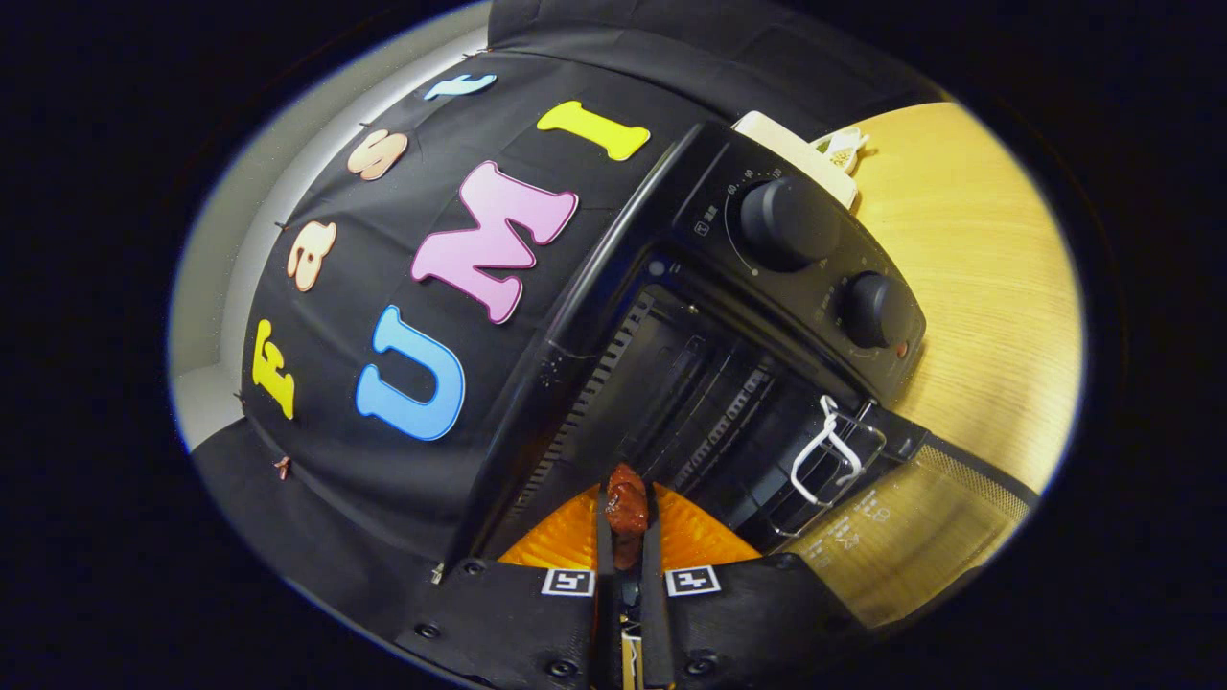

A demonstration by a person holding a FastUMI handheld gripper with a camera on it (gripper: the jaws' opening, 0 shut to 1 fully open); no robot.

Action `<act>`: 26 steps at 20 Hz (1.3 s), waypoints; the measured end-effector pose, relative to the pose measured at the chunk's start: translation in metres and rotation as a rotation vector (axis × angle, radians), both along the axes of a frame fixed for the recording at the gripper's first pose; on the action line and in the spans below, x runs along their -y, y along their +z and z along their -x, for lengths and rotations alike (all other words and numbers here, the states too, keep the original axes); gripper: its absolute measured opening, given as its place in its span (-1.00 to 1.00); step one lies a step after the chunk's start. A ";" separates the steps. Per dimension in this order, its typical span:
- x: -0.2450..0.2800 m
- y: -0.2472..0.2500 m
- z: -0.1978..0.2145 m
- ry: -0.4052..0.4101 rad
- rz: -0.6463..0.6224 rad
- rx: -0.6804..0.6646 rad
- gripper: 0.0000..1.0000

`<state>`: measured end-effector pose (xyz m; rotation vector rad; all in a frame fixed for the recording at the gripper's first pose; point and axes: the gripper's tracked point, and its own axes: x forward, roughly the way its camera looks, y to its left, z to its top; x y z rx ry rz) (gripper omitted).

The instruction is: Open the toaster oven, put the food inside, and close the toaster oven door.

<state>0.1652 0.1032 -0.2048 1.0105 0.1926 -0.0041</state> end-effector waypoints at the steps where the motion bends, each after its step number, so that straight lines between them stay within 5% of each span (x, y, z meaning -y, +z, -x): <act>1: 0.002 -0.002 -0.003 -0.004 0.011 -0.009 -0.76; 9: 0.001 -0.004 -0.002 0.021 0.183 -0.040 -0.54; 15: 0.009 -0.006 0.014 0.052 0.305 -0.083 0.92; 26: 0.011 0.008 0.091 0.221 0.627 -0.150 0.96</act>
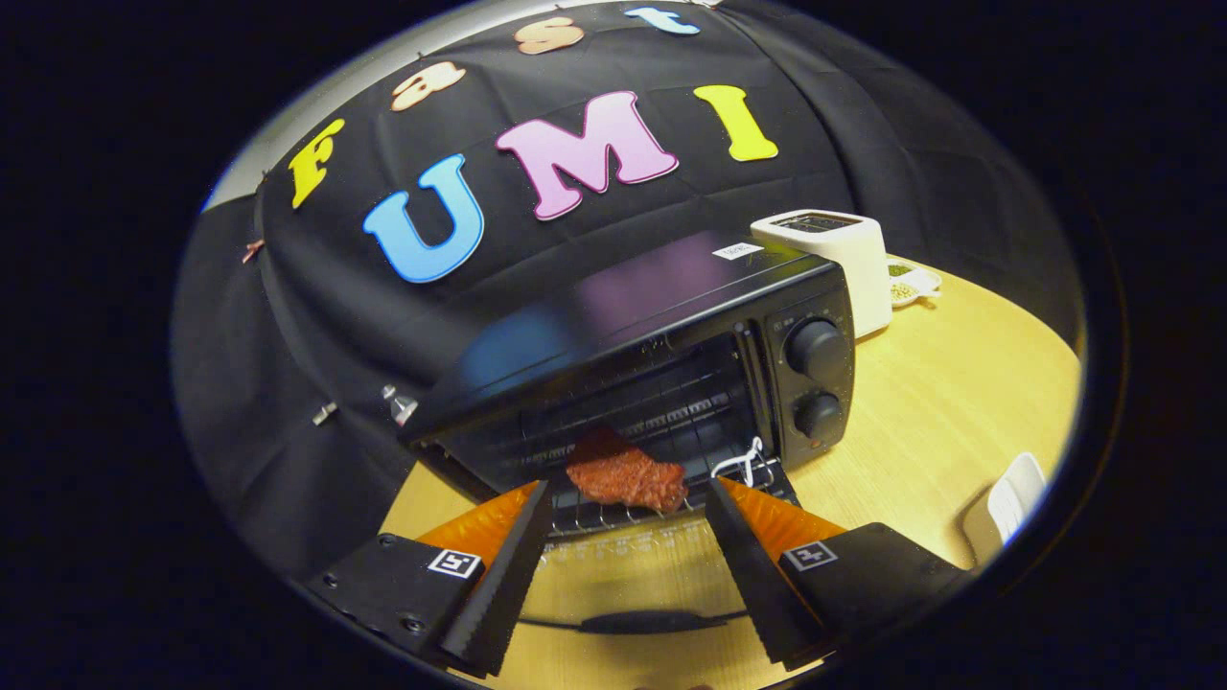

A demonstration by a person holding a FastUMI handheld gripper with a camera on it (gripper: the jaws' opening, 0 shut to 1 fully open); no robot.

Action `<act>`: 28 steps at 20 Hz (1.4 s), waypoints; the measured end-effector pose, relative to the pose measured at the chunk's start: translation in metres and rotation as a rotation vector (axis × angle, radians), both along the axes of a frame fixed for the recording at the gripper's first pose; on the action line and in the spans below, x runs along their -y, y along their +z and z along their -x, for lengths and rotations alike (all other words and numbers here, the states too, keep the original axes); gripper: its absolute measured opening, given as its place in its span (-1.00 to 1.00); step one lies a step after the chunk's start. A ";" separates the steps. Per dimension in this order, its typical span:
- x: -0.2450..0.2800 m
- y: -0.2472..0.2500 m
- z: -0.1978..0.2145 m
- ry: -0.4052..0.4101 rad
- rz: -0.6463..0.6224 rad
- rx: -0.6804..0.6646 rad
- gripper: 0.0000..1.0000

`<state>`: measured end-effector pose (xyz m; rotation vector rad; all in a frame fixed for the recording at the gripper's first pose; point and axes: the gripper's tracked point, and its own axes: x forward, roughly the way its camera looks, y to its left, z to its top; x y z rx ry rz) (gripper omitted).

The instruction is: Open the toaster oven, put the food inside, and close the toaster oven door.

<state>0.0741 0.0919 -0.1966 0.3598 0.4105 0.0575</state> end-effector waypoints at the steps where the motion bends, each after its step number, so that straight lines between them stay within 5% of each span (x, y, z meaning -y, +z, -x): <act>1: -0.001 0.001 0.010 0.020 0.027 -0.010 0.96; 6: -0.001 0.000 0.053 0.092 0.211 -0.078 0.96; 16: -0.026 -0.061 0.105 0.167 0.284 -0.281 0.97; 28: -0.030 -0.121 0.086 0.125 0.395 -0.407 0.97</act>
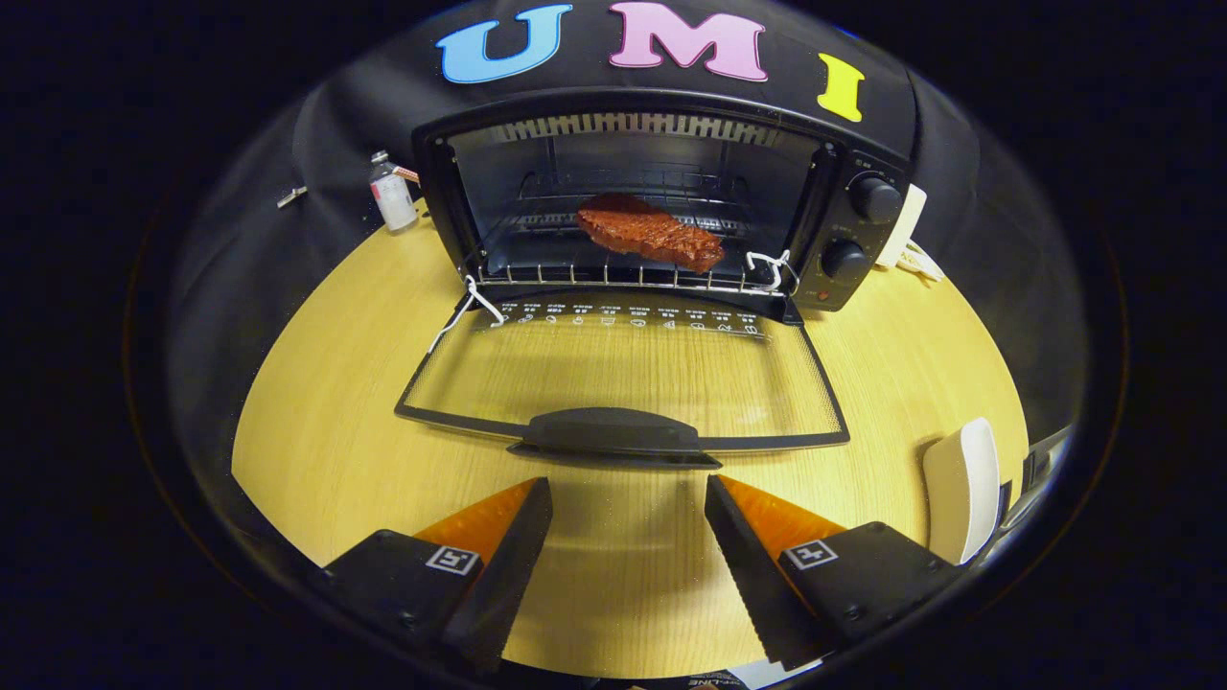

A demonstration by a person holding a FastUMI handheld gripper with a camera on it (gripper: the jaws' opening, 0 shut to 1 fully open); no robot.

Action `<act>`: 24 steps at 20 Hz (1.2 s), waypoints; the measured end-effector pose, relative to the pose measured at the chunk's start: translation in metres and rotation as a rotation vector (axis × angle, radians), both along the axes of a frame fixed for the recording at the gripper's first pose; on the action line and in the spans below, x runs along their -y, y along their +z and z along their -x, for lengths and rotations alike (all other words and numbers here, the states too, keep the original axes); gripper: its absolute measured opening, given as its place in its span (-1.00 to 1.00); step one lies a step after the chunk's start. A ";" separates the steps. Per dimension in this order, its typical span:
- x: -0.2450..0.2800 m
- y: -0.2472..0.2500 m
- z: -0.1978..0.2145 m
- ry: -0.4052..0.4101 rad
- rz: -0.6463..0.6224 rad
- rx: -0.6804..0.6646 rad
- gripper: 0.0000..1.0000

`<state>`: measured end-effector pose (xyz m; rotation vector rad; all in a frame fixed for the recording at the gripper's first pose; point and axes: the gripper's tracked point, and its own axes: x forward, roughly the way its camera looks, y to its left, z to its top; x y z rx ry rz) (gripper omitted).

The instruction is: Open the toaster oven, put the food inside, and close the toaster oven door.

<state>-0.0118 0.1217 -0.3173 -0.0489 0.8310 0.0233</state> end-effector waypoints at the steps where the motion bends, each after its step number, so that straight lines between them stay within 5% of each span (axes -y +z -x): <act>1: 0.000 -0.003 -0.002 -0.010 0.003 -0.007 0.97; 12: -0.004 0.001 -0.004 -0.045 -0.015 -0.010 0.98; 24: -0.012 0.055 0.007 0.004 0.014 0.089 0.97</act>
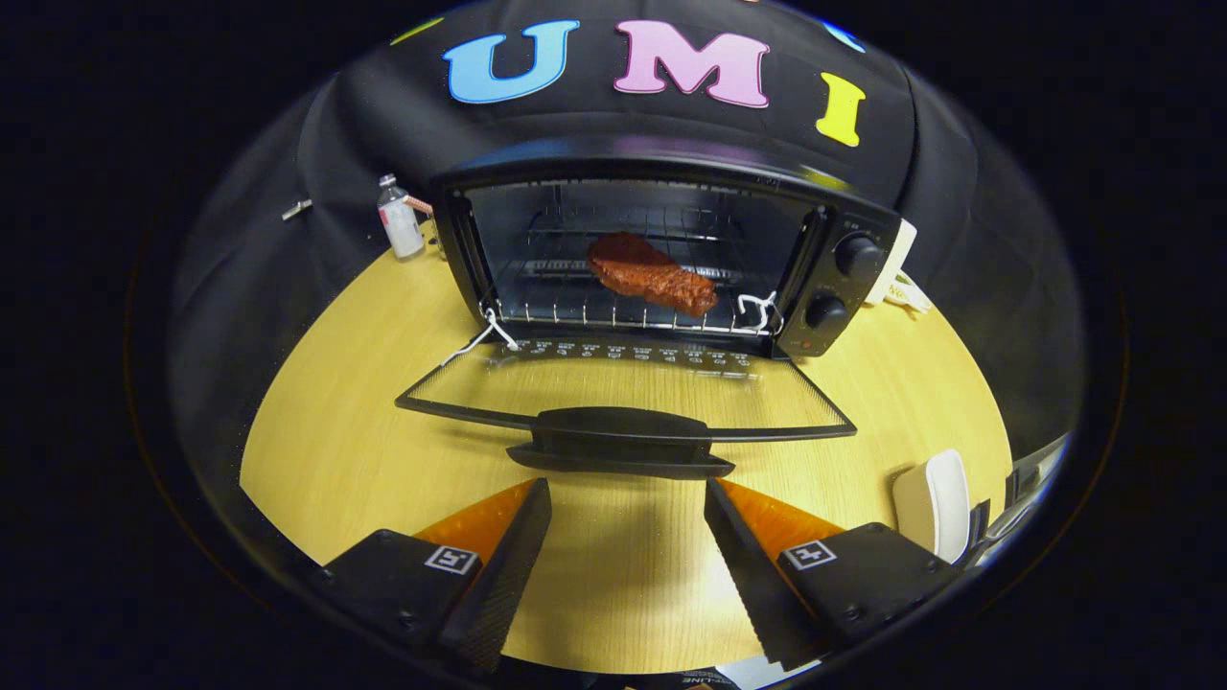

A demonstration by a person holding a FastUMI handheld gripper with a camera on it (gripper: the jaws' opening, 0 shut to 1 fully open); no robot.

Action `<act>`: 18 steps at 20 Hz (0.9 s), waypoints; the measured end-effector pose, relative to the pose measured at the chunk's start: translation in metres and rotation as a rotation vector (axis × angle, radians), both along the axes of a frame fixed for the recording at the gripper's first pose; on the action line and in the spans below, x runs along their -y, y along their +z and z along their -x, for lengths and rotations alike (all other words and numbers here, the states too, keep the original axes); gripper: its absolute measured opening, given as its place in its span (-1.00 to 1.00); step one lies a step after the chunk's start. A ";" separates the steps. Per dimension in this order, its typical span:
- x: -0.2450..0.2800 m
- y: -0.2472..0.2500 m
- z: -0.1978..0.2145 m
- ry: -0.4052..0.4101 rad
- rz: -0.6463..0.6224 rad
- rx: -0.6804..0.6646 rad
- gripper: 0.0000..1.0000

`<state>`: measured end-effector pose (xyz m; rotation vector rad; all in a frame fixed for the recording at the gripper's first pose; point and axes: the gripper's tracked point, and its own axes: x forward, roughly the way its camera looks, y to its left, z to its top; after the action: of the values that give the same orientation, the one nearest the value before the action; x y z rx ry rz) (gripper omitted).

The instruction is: Open the toaster oven, put the food inside, and close the toaster oven door.

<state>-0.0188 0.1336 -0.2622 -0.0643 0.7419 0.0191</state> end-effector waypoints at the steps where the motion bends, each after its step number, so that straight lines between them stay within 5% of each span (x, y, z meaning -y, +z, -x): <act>1: -0.001 0.007 0.000 0.005 0.005 0.013 0.97; 9: -0.006 0.065 -0.024 0.078 0.112 0.198 1.00; 18: -0.010 0.120 -0.098 0.078 0.035 0.323 0.96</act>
<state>0.0794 0.1439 -0.1425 -0.1269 0.4165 0.0682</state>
